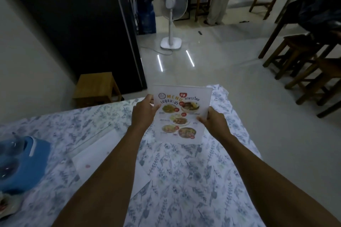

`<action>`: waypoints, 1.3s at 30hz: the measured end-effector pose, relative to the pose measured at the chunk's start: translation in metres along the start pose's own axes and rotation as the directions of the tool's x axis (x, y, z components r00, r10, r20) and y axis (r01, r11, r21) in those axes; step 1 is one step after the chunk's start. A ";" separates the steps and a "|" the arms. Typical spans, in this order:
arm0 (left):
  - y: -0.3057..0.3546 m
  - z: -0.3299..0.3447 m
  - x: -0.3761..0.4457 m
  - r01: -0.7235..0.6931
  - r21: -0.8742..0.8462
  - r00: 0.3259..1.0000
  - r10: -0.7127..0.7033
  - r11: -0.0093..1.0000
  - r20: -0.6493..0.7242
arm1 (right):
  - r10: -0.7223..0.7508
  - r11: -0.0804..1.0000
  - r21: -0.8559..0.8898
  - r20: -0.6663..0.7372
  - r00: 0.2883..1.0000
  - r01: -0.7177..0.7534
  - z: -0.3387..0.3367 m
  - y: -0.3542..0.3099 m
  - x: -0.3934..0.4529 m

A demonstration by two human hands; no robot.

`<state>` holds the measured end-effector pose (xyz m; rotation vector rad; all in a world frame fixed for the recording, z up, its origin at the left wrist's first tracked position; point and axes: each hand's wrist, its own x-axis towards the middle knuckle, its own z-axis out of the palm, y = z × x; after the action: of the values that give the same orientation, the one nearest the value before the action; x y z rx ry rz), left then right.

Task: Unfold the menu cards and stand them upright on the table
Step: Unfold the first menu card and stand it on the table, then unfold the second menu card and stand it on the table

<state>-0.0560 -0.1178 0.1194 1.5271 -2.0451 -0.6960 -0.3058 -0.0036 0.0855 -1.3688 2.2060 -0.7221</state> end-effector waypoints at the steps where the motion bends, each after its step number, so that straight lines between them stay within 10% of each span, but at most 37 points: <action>1: -0.001 0.001 -0.001 -0.001 0.004 1.000 0.001 1.000 0.003 | -0.002 1.000 0.004 0.001 1.000 0.002 0.001 0.000 -0.001; 7: -0.002 0.000 -0.008 0.072 0.058 0.988 -0.079 0.996 0.131 | 0.081 0.997 -0.015 0.088 0.993 -0.080 0.005 -0.001 -0.012; 16: -0.028 -0.039 -0.079 0.178 0.104 0.973 -0.191 0.979 0.130 | 0.224 0.973 -0.006 -0.190 0.956 -0.229 0.019 -0.044 -0.072; 31: -0.191 -0.129 -0.244 0.423 0.156 0.897 -0.437 0.892 0.064 | 0.014 0.992 -0.123 0.170 0.985 0.007 0.186 -0.167 -0.186; 39: -0.221 -0.096 -0.258 0.544 0.103 0.824 -0.554 0.832 0.122 | 0.142 0.972 -0.222 0.270 0.952 -0.082 0.213 -0.143 -0.170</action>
<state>0.2298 0.0667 0.0244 2.1989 -1.7276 -0.9865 -0.0083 0.0554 0.0298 -1.3351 2.1500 -0.2383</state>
